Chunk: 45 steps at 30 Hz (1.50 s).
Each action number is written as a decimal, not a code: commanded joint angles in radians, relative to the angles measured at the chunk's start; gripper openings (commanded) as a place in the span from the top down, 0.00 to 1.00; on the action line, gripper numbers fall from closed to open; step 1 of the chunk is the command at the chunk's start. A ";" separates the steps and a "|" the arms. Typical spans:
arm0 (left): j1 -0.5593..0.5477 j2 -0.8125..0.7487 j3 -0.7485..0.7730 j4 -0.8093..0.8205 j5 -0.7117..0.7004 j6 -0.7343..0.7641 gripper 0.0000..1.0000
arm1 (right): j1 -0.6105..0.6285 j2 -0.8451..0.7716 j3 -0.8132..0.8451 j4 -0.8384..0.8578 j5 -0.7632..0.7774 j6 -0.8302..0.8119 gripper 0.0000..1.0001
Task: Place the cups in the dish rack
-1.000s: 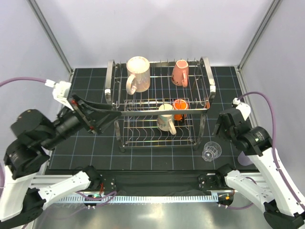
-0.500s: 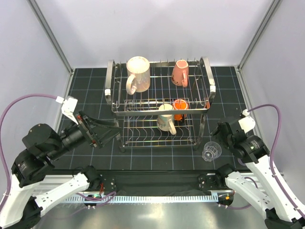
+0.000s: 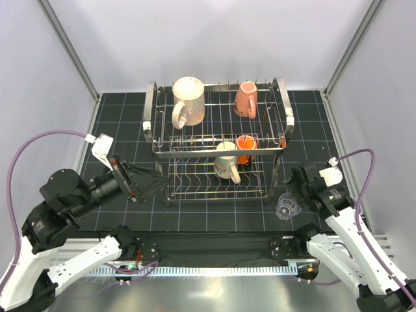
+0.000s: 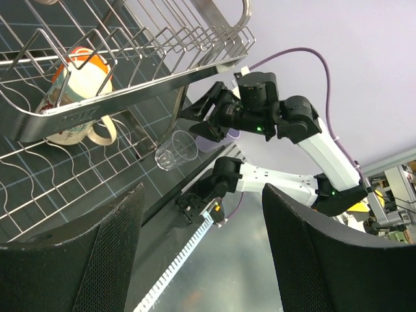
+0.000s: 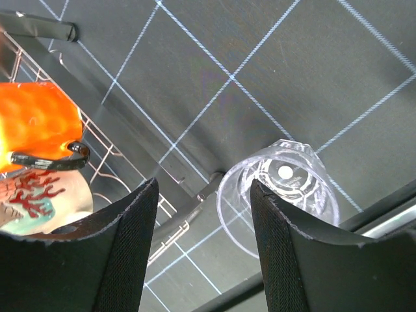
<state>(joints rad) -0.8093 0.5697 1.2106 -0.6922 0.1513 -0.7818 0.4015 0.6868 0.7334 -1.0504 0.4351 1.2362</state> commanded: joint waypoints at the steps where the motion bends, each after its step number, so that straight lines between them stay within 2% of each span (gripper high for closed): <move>1: 0.002 -0.016 -0.009 0.036 0.025 -0.010 0.28 | -0.042 0.017 -0.040 0.093 -0.047 0.014 0.40; 5: 0.004 -0.016 -0.013 0.036 0.030 -0.016 0.29 | -0.099 0.017 -0.103 0.148 -0.157 0.005 0.42; 9: 0.002 -0.016 -0.016 0.036 0.034 -0.019 0.29 | -0.139 0.025 -0.144 0.187 -0.203 -0.004 0.43; 17: 0.002 -0.011 -0.025 0.039 0.037 -0.025 0.29 | -0.156 0.040 -0.181 0.208 -0.214 0.009 0.48; 25: 0.004 -0.018 -0.026 0.039 0.039 -0.031 0.29 | -0.199 0.020 -0.241 0.228 -0.231 0.002 0.61; 30: 0.004 -0.018 -0.022 0.036 0.045 -0.034 0.28 | -0.228 0.016 -0.244 0.222 -0.242 -0.024 0.80; 32: 0.002 -0.018 -0.022 0.034 0.042 -0.034 0.28 | -0.245 0.008 -0.233 0.213 -0.240 -0.040 0.88; 35: 0.002 -0.016 -0.023 0.033 0.042 -0.034 0.29 | -0.262 -0.007 -0.192 0.184 -0.220 -0.081 0.95; 39: 0.002 -0.013 -0.023 0.030 0.039 -0.034 0.29 | -0.268 -0.027 -0.089 0.138 -0.151 -0.168 0.96; 45: 0.004 -0.004 -0.014 0.031 0.042 -0.033 0.28 | -0.268 -0.064 0.185 0.090 -0.023 -0.403 0.96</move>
<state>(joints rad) -0.8093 0.5587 1.1870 -0.6918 0.1761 -0.8093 0.1360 0.6544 0.7773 -0.9573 0.3035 0.9867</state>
